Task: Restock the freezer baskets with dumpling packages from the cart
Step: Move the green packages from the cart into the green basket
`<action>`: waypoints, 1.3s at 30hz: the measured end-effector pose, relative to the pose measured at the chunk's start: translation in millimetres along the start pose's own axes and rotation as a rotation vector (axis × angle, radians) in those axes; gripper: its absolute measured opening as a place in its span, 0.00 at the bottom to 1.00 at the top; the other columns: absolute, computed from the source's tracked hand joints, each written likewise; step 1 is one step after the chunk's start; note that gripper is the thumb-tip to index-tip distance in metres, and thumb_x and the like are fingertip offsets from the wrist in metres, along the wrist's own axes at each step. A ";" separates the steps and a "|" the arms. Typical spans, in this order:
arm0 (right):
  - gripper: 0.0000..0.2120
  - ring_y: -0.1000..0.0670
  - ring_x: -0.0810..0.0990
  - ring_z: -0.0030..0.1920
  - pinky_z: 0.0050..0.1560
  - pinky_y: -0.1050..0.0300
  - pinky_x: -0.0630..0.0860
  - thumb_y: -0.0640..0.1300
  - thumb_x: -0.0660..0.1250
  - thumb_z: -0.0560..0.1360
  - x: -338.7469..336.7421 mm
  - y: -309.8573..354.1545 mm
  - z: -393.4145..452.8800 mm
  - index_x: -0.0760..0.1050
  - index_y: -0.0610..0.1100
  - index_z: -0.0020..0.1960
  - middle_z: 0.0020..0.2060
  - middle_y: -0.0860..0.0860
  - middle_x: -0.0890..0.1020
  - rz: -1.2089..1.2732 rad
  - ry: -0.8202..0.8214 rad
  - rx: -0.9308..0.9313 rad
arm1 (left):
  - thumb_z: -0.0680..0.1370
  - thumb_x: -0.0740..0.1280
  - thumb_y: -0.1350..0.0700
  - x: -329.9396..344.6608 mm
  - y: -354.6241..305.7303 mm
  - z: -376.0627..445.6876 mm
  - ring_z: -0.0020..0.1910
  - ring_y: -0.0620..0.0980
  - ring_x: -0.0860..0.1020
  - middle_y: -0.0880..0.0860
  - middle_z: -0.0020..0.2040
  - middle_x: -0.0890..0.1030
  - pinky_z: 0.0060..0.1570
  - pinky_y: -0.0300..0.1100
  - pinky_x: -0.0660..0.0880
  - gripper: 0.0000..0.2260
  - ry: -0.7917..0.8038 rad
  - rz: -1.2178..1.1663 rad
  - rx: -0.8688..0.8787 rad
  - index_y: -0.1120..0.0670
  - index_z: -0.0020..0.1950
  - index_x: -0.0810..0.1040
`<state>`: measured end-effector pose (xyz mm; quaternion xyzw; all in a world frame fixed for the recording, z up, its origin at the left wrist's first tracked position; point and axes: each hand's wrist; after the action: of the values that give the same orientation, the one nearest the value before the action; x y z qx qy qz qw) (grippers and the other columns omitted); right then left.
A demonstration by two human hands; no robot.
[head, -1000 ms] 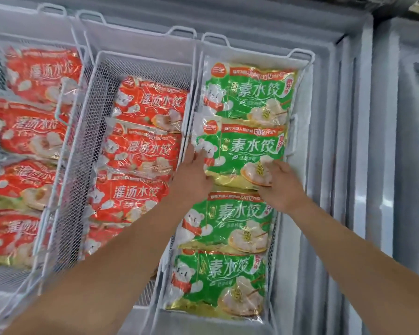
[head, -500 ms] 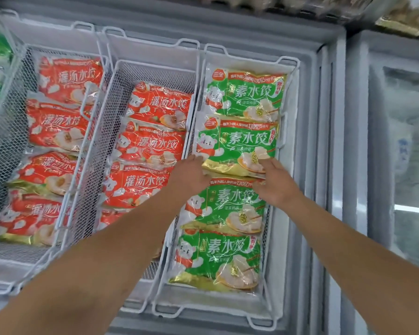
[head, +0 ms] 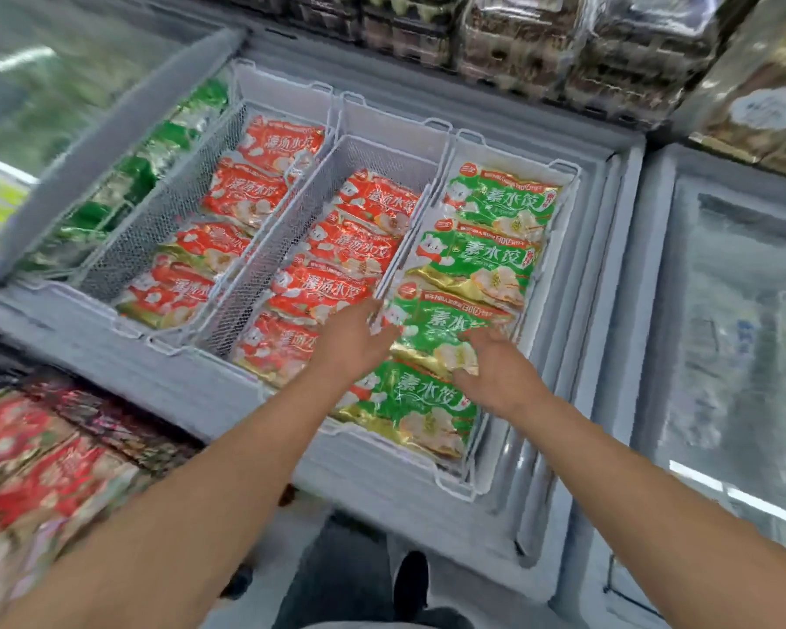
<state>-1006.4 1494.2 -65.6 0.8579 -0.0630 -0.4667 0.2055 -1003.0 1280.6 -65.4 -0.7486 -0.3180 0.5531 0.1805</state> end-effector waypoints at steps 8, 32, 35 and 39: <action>0.30 0.41 0.69 0.69 0.66 0.54 0.66 0.49 0.66 0.77 36.9 82.6 -63.0 0.63 0.41 0.75 0.71 0.40 0.69 -0.183 0.026 -0.269 | 0.79 0.67 0.48 -35.7 59.9 -152.0 0.68 0.53 0.74 0.52 0.69 0.77 0.63 0.42 0.68 0.21 -0.267 -0.146 -0.205 0.52 0.71 0.73; 0.25 0.43 0.73 0.66 0.65 0.55 0.68 0.45 0.66 0.76 300.2 354.7 -98.0 0.70 0.40 0.71 0.66 0.42 0.74 -0.393 0.410 -0.508 | 0.78 0.68 0.45 -61.1 379.2 -404.6 0.58 0.54 0.81 0.51 0.70 0.75 0.59 0.50 0.77 0.25 -0.466 -0.682 -0.902 0.51 0.73 0.71; 0.24 0.44 0.73 0.66 0.64 0.55 0.68 0.47 0.66 0.77 319.1 364.3 -88.9 0.69 0.42 0.71 0.67 0.43 0.72 -0.426 0.461 -0.455 | 0.79 0.66 0.48 -55.4 401.4 -402.1 0.66 0.54 0.75 0.52 0.72 0.73 0.62 0.42 0.71 0.26 -0.425 -0.734 -0.955 0.54 0.75 0.68; 0.24 0.44 0.73 0.66 0.63 0.56 0.69 0.48 0.66 0.77 337.4 368.8 -70.3 0.69 0.43 0.71 0.68 0.44 0.72 -0.460 0.488 -0.406 | 0.79 0.66 0.48 -44.5 420.7 -388.7 0.67 0.55 0.74 0.54 0.71 0.74 0.63 0.43 0.69 0.25 -0.378 -0.770 -1.012 0.56 0.74 0.68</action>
<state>-729.7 1079.0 -141.6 0.8773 0.2751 -0.2858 0.2701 -528.5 974.0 -169.8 -0.4641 -0.8094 0.3534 -0.0675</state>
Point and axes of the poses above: each hand's wrist, its own z-axis towards the middle knuckle, its own x-axis out of the palm, y = z × x
